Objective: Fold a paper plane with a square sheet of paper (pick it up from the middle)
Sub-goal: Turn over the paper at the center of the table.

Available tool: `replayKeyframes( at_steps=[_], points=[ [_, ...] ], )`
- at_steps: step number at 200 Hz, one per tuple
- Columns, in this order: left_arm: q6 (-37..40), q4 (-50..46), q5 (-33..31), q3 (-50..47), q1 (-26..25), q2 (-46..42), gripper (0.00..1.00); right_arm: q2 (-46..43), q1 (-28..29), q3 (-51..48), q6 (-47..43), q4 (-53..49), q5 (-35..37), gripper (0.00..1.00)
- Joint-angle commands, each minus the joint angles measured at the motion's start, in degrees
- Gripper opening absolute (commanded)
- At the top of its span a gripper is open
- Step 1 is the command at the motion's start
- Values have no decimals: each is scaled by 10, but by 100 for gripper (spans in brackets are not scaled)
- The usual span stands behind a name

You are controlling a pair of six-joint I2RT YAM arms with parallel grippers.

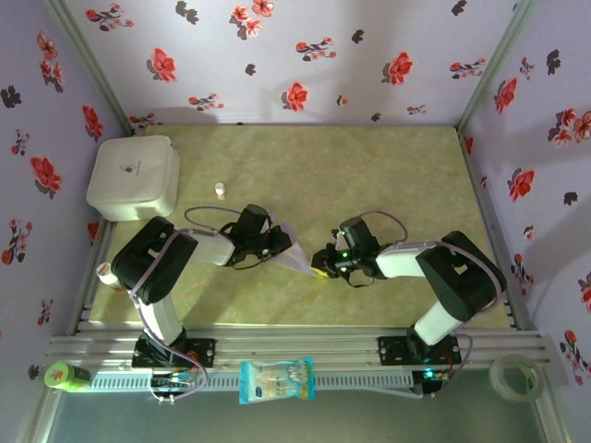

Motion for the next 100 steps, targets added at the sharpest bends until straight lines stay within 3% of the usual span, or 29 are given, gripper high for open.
replayKeyframes(
  at_steps=[1,63,100],
  points=[
    [-4,-51,-17,-8,8,12,10,5,-4,-7,8,18,-12,13],
    [-18,79,17,-38,9,-24,22,-35,-8,-13,-1,9,-8,3],
    [29,28,-4,-16,7,-116,25,-104,-13,-2,-46,-67,31,1]
  ],
)
